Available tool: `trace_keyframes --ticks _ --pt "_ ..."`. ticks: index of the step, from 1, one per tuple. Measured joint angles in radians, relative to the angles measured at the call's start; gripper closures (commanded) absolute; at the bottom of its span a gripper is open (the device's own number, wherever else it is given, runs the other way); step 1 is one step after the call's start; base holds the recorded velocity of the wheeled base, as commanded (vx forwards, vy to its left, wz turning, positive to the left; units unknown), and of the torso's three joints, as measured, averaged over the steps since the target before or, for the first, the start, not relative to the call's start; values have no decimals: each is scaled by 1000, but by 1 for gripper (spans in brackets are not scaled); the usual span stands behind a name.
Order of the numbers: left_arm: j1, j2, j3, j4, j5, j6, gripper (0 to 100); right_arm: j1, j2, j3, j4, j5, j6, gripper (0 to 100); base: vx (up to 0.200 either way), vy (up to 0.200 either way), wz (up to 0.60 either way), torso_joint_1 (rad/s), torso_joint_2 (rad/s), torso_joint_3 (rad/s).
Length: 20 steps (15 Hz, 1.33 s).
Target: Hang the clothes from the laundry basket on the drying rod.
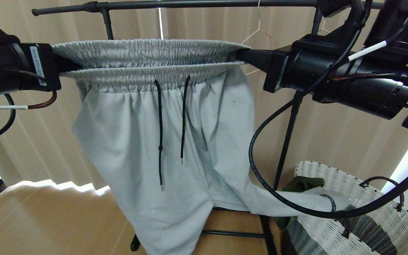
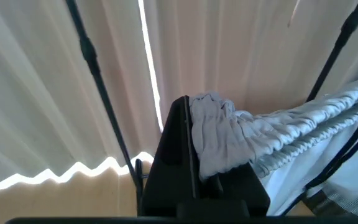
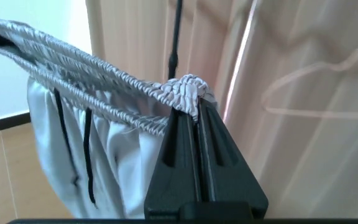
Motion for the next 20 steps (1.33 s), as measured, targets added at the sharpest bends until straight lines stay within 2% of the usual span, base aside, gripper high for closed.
trace_keyframes --ticks 4,6,10,12,18,20 --pt "-24 -1 1 -10 -4 2 100 -7 15 -20 1 -9 -1 100 0 0 0 0 0 0" --pt "-96 19 1 -38 -3 -4 100 -43 7 -13 2 -14 -4 100 0 0 0 0 0 0" --pt "-211 134 -6 -147 5 -24 100 -136 -53 80 3 -15 -6 100 0 0 0 0 0 0" --pt "-257 192 -12 -162 6 -27 100 -176 -89 138 3 -16 -6 100 0 0 0 0 0 0" --pt "-288 246 -27 -177 7 -27 100 -201 -130 170 10 -17 -8 100 0 0 0 0 0 0" --pt "-293 265 -41 -213 21 -28 100 -225 -146 193 23 -18 -14 100 0 0 0 0 0 0"
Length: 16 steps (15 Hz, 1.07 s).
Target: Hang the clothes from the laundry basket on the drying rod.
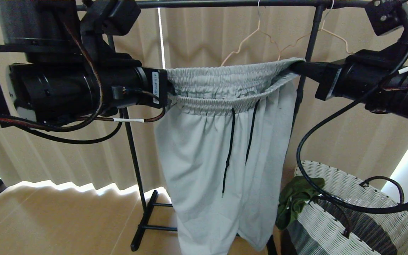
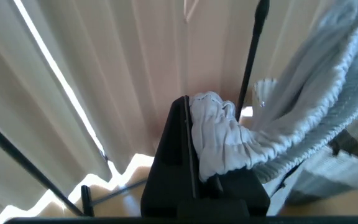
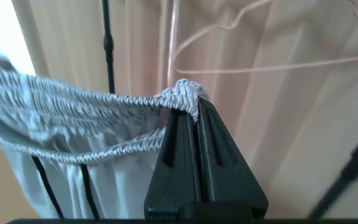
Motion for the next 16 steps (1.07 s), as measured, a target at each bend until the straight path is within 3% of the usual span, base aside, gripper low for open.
trace_keyframes --ticks 3,5,7,9,11,14,16 --pt "-4 55 -53 -19 49 -6 100 -59 -53 70 73 4 -70 100 0 0 0 0 0 0" --pt "-5 96 -106 -22 53 -14 100 -75 -119 107 177 24 -76 100 0 0 0 0 0 0" --pt "-7 127 -142 -22 54 -21 100 -76 -190 147 258 122 -76 100 0 0 0 0 0 0" --pt "-11 147 -158 -22 55 -25 100 -70 -251 180 272 264 -76 100 0 0 0 0 0 0" --pt "-12 157 -163 -21 54 -26 100 -66 -303 211 273 340 -76 100 0 0 0 0 0 0" --pt "-11 159 -160 2 54 -24 100 -68 -334 225 264 338 -82 100 0 0 0 0 0 0" --pt "-11 143 -157 79 50 -24 100 -82 -331 222 263 314 -115 100 0 0 0 0 0 0"
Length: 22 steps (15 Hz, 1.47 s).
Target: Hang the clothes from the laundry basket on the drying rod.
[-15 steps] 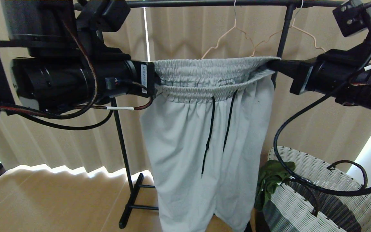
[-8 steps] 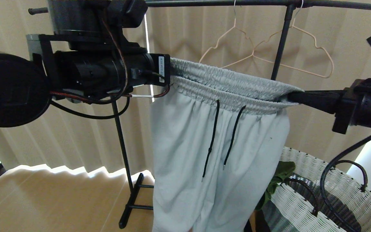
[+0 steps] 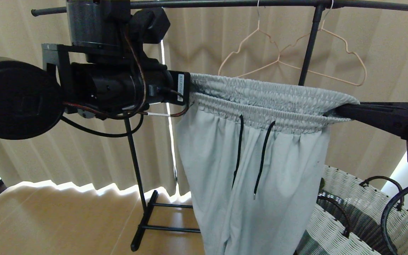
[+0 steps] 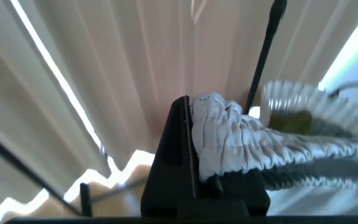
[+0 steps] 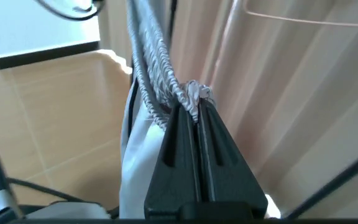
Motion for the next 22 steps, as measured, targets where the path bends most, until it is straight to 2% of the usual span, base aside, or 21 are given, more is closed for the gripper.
trace_keyframes --ticks 2,3,6,8,10,14,16,19,21,22 --pt "1 -46 -2 128 -45 -1 100 -30 28 0 -27 -80 -83 100 0 0 0 0 0 0" --pt "1 -74 -1 167 -84 -1 100 -37 47 -3 -70 -101 -95 100 0 0 0 0 0 0" --pt "2 -166 11 293 -242 -2 100 -40 117 -19 -214 -108 -97 100 0 0 0 0 0 0" --pt "1 -220 21 337 -317 0 100 -21 160 -57 -244 -106 -44 100 0 0 0 0 0 0" --pt "-2 -259 49 341 -349 4 100 21 193 -112 -246 -106 49 100 0 0 0 0 0 0" --pt "-35 -301 99 335 -351 12 100 62 238 -158 -245 -110 73 100 0 0 0 0 0 0" --pt "-29 -306 100 311 -341 80 100 60 242 -164 -227 -115 72 100 0 0 0 0 0 0" --pt "9 -296 100 201 -266 139 100 33 231 -169 -180 -124 70 100 0 0 0 0 0 0" --pt "16 -264 108 62 -136 141 100 -2 218 -170 -114 -148 70 100 0 0 0 0 0 0" --pt "16 -244 116 32 -103 141 100 -11 213 -170 -111 -156 69 100 0 0 0 0 0 0"
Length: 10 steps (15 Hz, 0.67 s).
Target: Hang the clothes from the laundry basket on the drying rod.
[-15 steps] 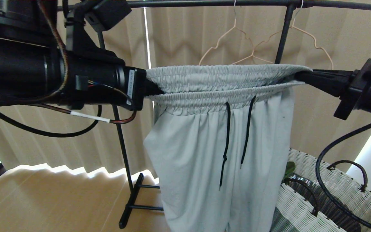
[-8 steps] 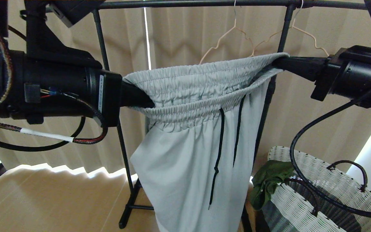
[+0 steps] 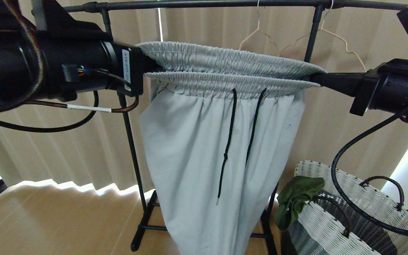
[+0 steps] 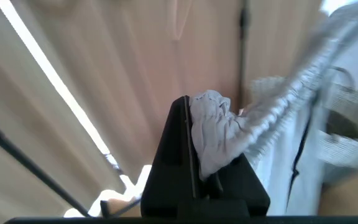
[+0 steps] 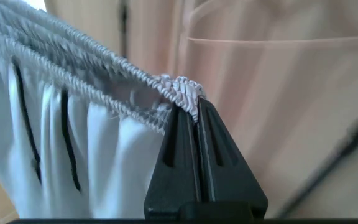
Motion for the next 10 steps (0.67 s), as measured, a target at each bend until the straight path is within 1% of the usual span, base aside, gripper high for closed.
trace_keyframes --ticks 3,10 --pt "1 27 21 -5 7 -2 100 -8 -6 3 2 -6 -1 100 0 0 0 0 0 0" --pt "1 36 44 0 9 -1 100 -7 -8 22 2 -7 -6 100 0 0 0 0 0 0"
